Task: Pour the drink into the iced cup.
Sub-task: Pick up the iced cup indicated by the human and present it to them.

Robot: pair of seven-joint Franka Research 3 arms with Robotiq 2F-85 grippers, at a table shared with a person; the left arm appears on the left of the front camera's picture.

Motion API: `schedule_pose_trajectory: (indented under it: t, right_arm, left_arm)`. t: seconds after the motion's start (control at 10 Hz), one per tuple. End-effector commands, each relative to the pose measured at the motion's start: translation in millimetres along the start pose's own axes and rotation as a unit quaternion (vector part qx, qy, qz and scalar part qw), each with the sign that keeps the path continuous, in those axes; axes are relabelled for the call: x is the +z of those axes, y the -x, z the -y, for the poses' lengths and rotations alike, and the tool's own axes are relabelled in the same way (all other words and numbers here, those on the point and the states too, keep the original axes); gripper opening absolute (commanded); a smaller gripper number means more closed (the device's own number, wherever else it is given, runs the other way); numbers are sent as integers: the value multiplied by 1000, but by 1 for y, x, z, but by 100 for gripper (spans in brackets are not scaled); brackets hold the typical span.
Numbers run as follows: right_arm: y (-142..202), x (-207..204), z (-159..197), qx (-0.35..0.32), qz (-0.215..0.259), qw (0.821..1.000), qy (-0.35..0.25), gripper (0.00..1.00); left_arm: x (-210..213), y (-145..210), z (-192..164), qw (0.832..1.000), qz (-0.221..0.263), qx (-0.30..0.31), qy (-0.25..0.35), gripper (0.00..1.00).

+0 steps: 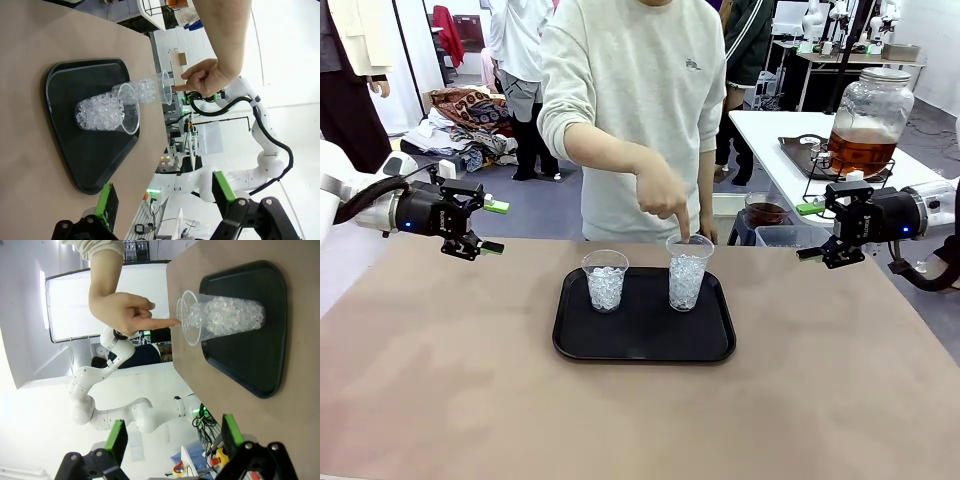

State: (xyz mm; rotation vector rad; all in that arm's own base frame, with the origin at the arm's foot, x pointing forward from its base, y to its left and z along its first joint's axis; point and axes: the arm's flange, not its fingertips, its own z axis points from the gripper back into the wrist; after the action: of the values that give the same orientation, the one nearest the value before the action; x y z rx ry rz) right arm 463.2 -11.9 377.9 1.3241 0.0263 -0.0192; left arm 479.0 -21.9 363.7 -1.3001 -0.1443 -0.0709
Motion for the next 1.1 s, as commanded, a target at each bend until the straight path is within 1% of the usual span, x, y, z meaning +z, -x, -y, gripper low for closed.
schedule_pose_trajectory:
  t: [0.0, 0.1, 0.2, 0.4, 0.6, 0.8, 0.9, 1.0]
  right_arm:
    - [0, 0, -1, 1, 1, 1000, -1, 100]
    - [0, 0, 0, 0, 0, 1000, 0, 100]
    - [0, -1, -2, 40, -12, 999, 0, 100]
    - [-2, 1, -8, 127, -2, 991, 29, 100]
    - [-9, 2, -12, 228, -26, 972, 49, 100]
    - [-15, -2, -17, 312, -33, 947, 71, 100]
    - [-19, -3, -20, 335, -39, 939, 74, 100]
    - [-20, -4, -22, 334, -40, 939, 72, 100]
  left_arm:
    - [0, 1, -1, 1000, 6, -5, 5, 100]
    - [0, 1, -1, 1000, 6, -5, 5, 100]
    - [0, 1, -1, 1000, 6, -5, 5, 100]
    - [0, 1, -1, 1000, 6, -5, 5, 100]
    - [0, 1, -1, 1000, 6, -5, 5, 100]
    - [0, 1, -1, 1000, 6, -5, 5, 100]
    - [0, 1, -1, 1000, 6, -5, 5, 100]
    - [0, 1, -1, 1000, 6, -5, 5, 100]
